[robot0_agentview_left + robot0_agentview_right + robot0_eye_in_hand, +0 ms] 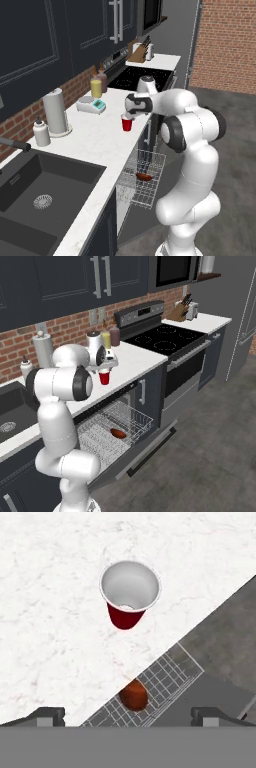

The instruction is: Pick up the cup and bowl from the counter, place them in the dishwasher, and close the dishwasher door.

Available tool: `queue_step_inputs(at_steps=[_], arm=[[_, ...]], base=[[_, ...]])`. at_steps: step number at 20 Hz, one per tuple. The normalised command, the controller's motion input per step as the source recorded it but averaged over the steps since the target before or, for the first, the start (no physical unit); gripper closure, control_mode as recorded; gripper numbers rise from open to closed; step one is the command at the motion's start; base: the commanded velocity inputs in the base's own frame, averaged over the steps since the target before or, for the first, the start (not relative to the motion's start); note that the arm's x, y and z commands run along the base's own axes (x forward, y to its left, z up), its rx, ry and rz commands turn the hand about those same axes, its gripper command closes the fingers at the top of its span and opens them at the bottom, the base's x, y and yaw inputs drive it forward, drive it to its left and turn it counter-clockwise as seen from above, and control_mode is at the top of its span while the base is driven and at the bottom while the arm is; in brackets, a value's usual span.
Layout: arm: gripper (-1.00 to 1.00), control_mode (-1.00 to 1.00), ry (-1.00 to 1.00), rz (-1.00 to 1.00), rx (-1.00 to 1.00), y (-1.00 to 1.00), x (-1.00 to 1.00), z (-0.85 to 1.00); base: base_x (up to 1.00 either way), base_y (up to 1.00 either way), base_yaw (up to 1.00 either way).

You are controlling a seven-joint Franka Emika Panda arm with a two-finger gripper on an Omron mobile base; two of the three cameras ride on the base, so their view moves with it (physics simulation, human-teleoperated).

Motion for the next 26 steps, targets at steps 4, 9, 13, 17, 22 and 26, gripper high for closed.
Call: queue_step_inputs(at_steps=[4,9,13,17,22,26], arm=[[-1.0,-1.0,0.0,-0.27,0.0,0.0,0.24,0.0],[-1.0,-1.0,0.0,-0.22,0.0,0.0,0.24,-0.12],[-1.0,-1.0,0.0,-0.17,0.02,0.0,0.14,-0.14],[-1.0,-1.0,0.0,-0.14,0.05,0.0,0.15,-0.15],[-1.0,-1.0,0.0,-0.11,0.08,0.0,0.19,-0.09],[-1.0,-1.0,0.0,-0.08,0.12,-0.06,0.28,-0.11]], base=[[0.0,0.0,0.0],[0.0,0.0,0.0],[0.0,0.0,0.0],[0.0,0.0,0.0],[0.0,0.0,0.0],[0.0,0.0,0.0]])
